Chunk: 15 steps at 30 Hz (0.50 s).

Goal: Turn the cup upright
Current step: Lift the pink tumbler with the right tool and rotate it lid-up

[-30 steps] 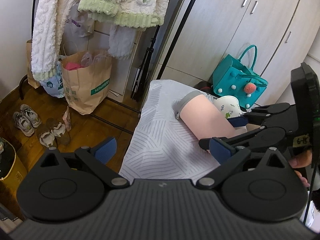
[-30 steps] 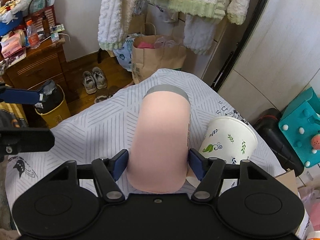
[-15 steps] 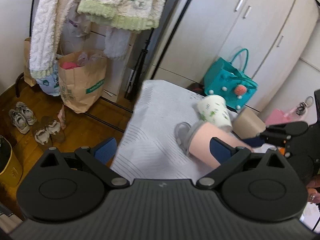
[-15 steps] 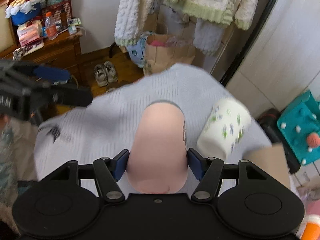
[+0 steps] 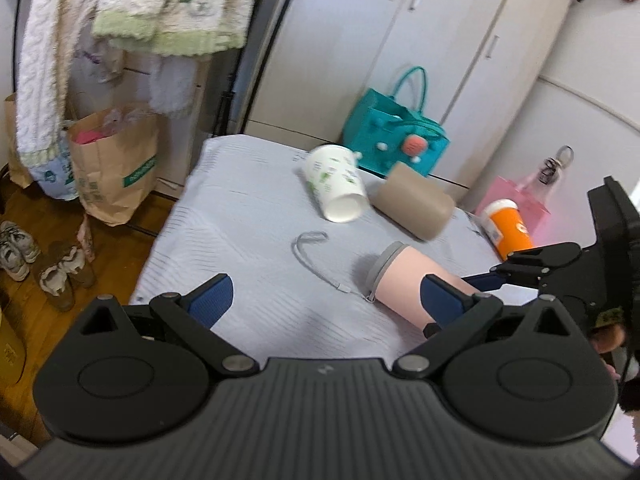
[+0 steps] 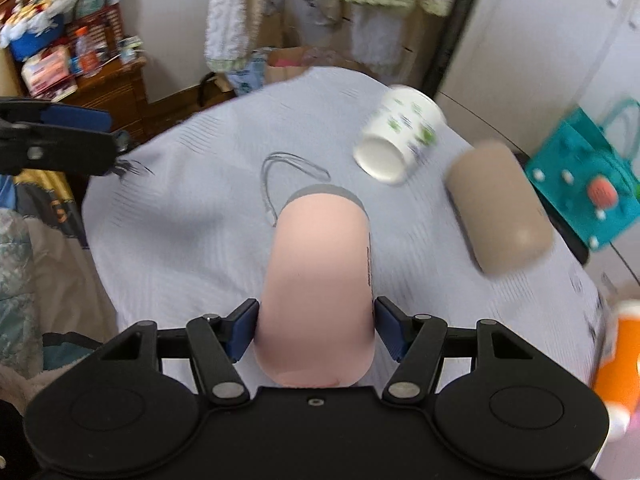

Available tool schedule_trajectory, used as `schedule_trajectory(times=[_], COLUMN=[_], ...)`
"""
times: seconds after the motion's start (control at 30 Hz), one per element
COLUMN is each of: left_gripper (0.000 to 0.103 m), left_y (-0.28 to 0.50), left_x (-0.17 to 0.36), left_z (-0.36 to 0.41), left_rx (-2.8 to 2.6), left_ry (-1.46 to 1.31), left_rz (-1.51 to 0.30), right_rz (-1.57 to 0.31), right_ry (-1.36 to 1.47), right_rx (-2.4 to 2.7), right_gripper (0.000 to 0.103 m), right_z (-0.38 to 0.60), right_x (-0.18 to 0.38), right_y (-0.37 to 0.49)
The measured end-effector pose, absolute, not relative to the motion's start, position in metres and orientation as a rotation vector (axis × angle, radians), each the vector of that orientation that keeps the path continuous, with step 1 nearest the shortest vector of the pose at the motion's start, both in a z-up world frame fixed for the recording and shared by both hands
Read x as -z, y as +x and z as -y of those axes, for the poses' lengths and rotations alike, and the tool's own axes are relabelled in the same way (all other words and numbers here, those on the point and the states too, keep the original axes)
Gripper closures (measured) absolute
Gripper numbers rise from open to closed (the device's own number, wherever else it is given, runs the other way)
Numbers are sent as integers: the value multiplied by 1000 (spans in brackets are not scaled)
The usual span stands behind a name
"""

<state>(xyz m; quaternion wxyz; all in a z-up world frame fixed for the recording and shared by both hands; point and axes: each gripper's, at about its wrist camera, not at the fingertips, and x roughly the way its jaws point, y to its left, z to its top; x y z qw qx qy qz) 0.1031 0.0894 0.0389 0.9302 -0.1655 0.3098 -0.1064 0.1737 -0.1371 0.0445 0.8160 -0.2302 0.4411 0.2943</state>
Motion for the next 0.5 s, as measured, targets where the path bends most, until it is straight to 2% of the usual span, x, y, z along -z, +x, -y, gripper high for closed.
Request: schedule_trajectory(times=[0.5], left_gripper=[2], left_y=[93], left_x=[-37], left_z=[2], left_rx=[378], left_ry=[-279], left_rz=[-706], right_rz=[-909], right_ry=[-407], right_rx=[-549], right_gripper=[35], right_z=[213], right_x=[-35], right_y=[136])
